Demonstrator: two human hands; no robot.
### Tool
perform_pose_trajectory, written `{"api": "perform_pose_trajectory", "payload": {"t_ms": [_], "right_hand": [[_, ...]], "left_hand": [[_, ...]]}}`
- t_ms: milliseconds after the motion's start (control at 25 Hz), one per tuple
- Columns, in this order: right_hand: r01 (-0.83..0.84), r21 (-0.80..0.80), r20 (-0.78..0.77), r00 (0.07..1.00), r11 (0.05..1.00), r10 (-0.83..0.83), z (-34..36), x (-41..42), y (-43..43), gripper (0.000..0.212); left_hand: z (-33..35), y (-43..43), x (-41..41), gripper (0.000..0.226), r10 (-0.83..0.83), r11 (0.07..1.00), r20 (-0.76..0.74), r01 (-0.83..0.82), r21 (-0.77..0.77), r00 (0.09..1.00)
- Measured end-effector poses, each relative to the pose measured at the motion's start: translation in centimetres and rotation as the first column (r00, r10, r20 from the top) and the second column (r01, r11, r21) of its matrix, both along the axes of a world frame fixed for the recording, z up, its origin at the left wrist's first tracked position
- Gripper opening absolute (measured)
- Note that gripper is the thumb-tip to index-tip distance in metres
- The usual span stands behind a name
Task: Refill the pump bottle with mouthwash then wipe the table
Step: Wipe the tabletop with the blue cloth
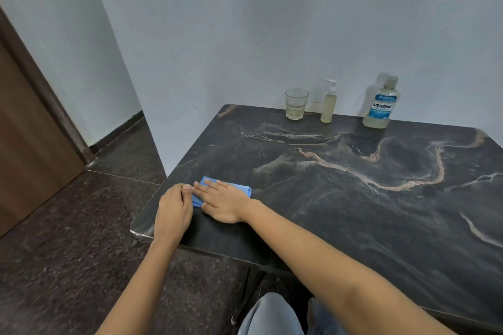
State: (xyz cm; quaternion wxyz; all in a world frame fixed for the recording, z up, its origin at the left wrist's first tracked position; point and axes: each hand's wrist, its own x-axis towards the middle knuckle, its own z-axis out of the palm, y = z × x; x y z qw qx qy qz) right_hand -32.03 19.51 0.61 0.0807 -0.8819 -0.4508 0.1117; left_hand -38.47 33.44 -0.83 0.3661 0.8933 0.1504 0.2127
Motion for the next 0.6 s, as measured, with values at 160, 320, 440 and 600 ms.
{"api": "perform_pose_trajectory", "payload": {"t_ms": [160,320,440,600], "right_hand": [[-0.103,-0.012,0.007,0.995,0.995,0.104,-0.1,-4.4,-2.5,0.056],[-0.153,0.006,0.021,0.988,0.988,0.153,-0.8,-7.7,-5.4,0.066],[-0.18,0.033,0.026,0.983,0.983,0.179,-0.8,-9.4,-7.7,0.071],[-0.185,0.037,0.006,0.983,0.982,0.185,-0.2,-10.7,-10.7,0.068]], "left_hand": [[-0.2,-1.3,-1.8,0.034,-0.009,0.999,0.008,0.009,-0.033,1.0],[-0.5,-2.7,-2.8,0.036,-0.033,0.999,0.024,0.033,-0.009,0.999],[-0.6,-3.6,-3.0,0.037,-0.054,0.998,0.033,0.053,0.016,0.998],[-0.4,-4.7,-2.5,0.033,-0.1,0.995,0.027,0.1,-0.005,0.995]]}}
